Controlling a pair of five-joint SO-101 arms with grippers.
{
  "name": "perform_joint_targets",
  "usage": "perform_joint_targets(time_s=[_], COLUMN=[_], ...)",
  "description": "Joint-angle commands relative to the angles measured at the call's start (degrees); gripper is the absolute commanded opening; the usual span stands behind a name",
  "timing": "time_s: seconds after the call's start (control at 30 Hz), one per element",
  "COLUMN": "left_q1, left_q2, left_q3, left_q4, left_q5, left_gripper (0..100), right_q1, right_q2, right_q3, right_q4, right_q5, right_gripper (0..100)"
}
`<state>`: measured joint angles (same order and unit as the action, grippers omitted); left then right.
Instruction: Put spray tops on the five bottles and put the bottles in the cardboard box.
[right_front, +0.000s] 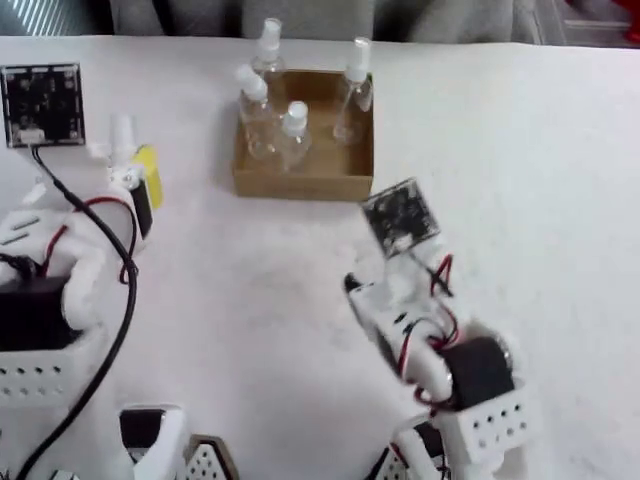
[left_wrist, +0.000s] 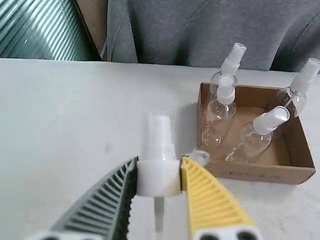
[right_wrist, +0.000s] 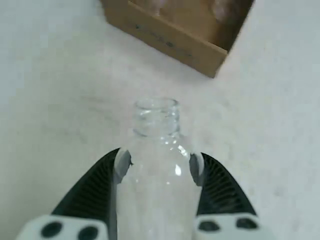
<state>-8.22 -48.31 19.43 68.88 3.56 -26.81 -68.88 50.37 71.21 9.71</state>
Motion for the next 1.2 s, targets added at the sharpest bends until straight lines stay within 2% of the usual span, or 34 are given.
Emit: perform_joint_targets(time_s=[0.0, 0.2, 0.5, 0.77, 1.0, 1.17], left_q1=[-0.66, -0.40, -0.22, 10.33, 20.00, 21.67], left_q2=[-7.43, -16.75, -18.95, -18.86, -14.02, -6.55], left_q3=[8.53, 19.78, 25.14, 25.14, 24.09, 19.34], left_q4=[-9.76, -23.74, -41.93, -53.63, -67.34, -68.48], left_q5=[0.35, 0.53, 0.79, 0.79, 0.79, 0.79], left_gripper=[2, 2, 2, 2, 2, 2], right_q1=[-5.67, -8.66, -8.48, -8.75, -8.75, -8.75], right_q2=[-7.34, -16.31, -18.77, -17.71, -3.91, 4.00], right_q3=[7.82, 23.21, 30.51, 36.66, 36.66, 36.66], right_q4=[-8.48, -25.36, -45.58, -66.15, -80.40, -90.68], right_q5=[-0.44, -0.44, -0.88, -0.97, -0.97, -0.97], right_gripper=[1.7, 1.8, 1.8, 1.8, 1.8, 1.8])
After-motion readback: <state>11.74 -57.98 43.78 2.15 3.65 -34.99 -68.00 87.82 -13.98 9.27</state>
